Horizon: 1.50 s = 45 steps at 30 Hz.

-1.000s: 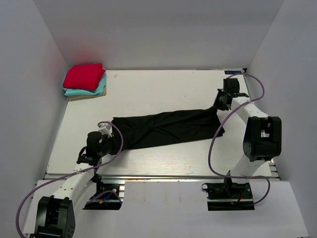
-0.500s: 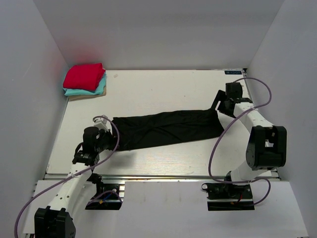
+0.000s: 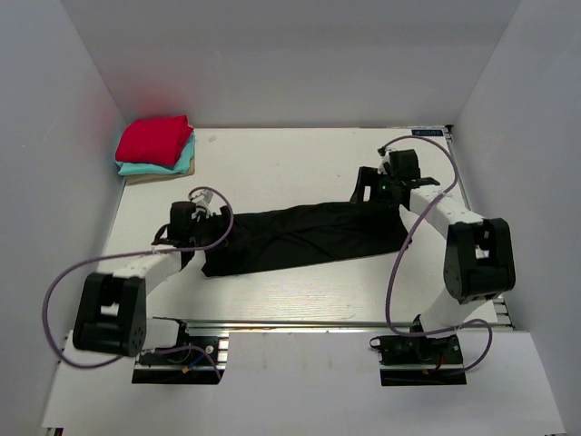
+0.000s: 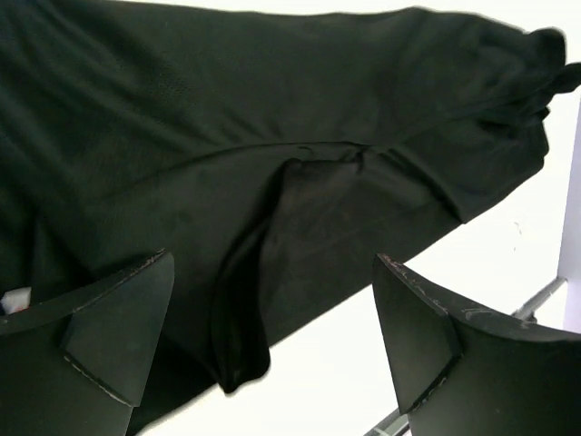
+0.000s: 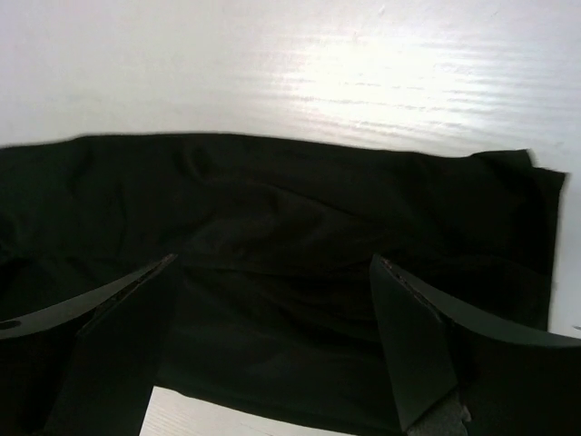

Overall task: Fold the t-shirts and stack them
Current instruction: Fold the other side of the tshirt into a rectangle, then rotate the tshirt 90 degrees

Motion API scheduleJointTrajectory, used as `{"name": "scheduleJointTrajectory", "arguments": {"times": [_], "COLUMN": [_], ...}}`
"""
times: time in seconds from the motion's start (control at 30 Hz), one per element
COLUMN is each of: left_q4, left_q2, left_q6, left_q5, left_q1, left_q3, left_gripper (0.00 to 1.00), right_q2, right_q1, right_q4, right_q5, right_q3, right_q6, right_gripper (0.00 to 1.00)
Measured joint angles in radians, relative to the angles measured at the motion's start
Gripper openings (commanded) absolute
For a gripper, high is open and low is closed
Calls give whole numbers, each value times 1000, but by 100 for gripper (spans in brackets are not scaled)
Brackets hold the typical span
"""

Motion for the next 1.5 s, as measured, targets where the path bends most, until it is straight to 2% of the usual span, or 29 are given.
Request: {"name": "scheduleJointTrajectory", "arguments": {"times": [0.17,0.23,0.37,0.47,0.57,0.6,0.63,0.7,0.77,0.8,0.83,0.93,1.03,1.2,1.5], "left_q4": [63,64,12,-53,-136,-166,-192,-224,-252,-220,-175,-25,22,72,136], "left_q2": [208,282,446,605,828,920,1026,1230,1444,1529,1569,1589,1606,1609,1612], "left_q6": [-10,-11,-9,-5,5,5,9,5,-11,-37,-65,-141,-161,-167,-156], "left_q5": [51,72,60,39,20,26,31,55,92,125,146,153,114,45,-37], "left_q1": [-10,-10,-13,-16,-20,-23,-28,-39,-58,-66,-75,-100,-118,-132,-138], "left_q3": [53,117,307,517,838,984,1155,1466,1820,1938,1981,1951,1965,1955,1945], "left_gripper": [100,100,100,100,100,100,100,100,100,100,100,100,100,100,100], "right_q2": [100,126,121,50,-48,-87,-119,-186,-225,-237,-248,-312,-394,-456,-375], "right_q1": [16,16,16,17,35,53,78,175,325,399,459,593,632,645,644], "right_q4": [2,5,29,74,118,126,135,154,135,106,76,-54,-165,-219,-228], "right_q5": [-26,-25,-18,-6,-8,-24,-45,-98,-165,-183,-203,-264,-302,-290,-141], "right_q3": [-2,-13,-83,-176,-300,-341,-379,-449,-480,-480,-480,-476,-443,-389,-281], "right_q6": [-8,-2,23,55,99,117,136,179,198,198,195,159,107,42,-18], "right_gripper": [88,88,90,90,88,87,90,90,90,90,90,90,90,90,90]}}
